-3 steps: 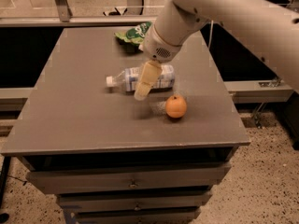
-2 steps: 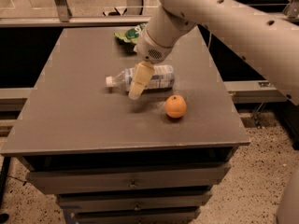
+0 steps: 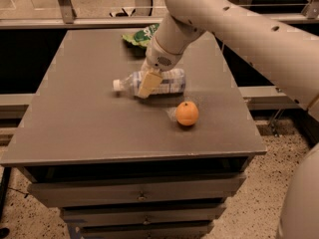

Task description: Pick blue plastic bottle

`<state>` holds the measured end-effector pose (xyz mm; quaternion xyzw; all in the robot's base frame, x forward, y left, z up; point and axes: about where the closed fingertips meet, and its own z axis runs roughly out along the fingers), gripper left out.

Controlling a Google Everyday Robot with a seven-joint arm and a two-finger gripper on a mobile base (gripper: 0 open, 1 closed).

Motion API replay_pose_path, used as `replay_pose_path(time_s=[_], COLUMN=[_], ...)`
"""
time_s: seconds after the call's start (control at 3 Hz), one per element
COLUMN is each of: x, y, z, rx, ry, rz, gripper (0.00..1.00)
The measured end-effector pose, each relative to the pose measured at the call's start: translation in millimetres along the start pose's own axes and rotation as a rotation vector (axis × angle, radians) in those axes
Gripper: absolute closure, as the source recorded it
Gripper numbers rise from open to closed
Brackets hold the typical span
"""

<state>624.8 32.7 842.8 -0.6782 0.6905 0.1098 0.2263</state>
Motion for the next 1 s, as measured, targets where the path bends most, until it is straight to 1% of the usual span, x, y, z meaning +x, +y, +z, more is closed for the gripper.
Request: replay_pose_path(time_s=[0.33,0.67,1.0], x=[-8.1,-41.3,-62.2], y=[-0.6,1.8,1.3], z=[-5.0,-43.7,-75.7], rx=[-0.004,0.017,0.052], ry=[-0.020,-0.085,-0.121], rz=[-0.007,-0.050,-0.083], gripper=[0.64,0.95,1.00])
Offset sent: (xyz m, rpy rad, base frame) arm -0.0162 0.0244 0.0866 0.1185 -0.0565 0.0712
